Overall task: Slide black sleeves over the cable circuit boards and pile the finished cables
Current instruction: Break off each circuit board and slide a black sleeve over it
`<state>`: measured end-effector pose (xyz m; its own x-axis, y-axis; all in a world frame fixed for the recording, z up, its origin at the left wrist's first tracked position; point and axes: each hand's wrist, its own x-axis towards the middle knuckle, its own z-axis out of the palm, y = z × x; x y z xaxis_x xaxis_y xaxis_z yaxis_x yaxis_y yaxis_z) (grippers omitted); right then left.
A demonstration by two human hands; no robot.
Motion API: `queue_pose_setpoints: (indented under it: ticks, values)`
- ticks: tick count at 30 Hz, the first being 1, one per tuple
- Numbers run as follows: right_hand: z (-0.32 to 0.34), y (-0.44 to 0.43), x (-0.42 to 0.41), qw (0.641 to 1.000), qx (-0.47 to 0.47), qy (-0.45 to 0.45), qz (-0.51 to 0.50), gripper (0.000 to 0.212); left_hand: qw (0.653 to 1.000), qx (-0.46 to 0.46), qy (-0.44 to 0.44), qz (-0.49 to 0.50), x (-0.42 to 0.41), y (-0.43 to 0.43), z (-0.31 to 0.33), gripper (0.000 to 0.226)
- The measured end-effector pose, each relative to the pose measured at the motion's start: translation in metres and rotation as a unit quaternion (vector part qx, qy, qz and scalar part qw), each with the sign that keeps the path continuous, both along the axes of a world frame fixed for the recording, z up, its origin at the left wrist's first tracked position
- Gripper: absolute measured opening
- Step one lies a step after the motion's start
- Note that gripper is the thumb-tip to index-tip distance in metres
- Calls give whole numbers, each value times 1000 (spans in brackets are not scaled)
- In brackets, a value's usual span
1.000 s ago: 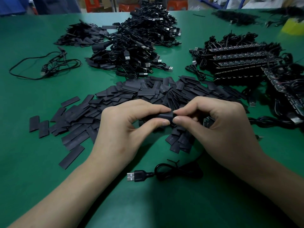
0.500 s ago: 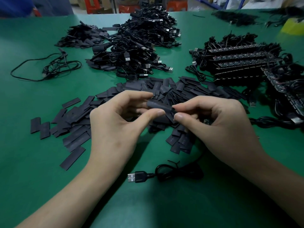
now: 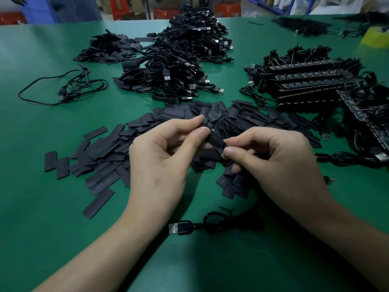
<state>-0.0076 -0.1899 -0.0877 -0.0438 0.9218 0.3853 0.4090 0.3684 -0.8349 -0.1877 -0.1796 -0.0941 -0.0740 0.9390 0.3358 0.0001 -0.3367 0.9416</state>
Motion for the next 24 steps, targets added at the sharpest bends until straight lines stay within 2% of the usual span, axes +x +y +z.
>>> queue_pose_setpoints:
  ticks: [3,6,9,14,20,22,24]
  values:
    - [9,-1,3,999,0,-35,15,10,998,-21,-61,-14,-3,2,1,15]
    - [18,1,15,988,-16,-154,25,20,992,-39,-117,-10,-9,4,2,14]
    - [21,2,19,974,-18,-224,14,15,988,-47,-147,9,-14,7,1,13]
    - [21,2,14,973,34,-227,-8,10,991,-38,-127,-9,-12,6,0,13]
    - [53,25,16,982,51,-176,-43,5,989,-32,-146,-22,-10,7,3,33]
    - [73,46,12,977,67,-196,-51,5,993,-34,-114,-16,-10,7,3,38]
    - [90,77,2,973,70,-213,-58,8,998,-33,-53,-24,-9,6,2,29]
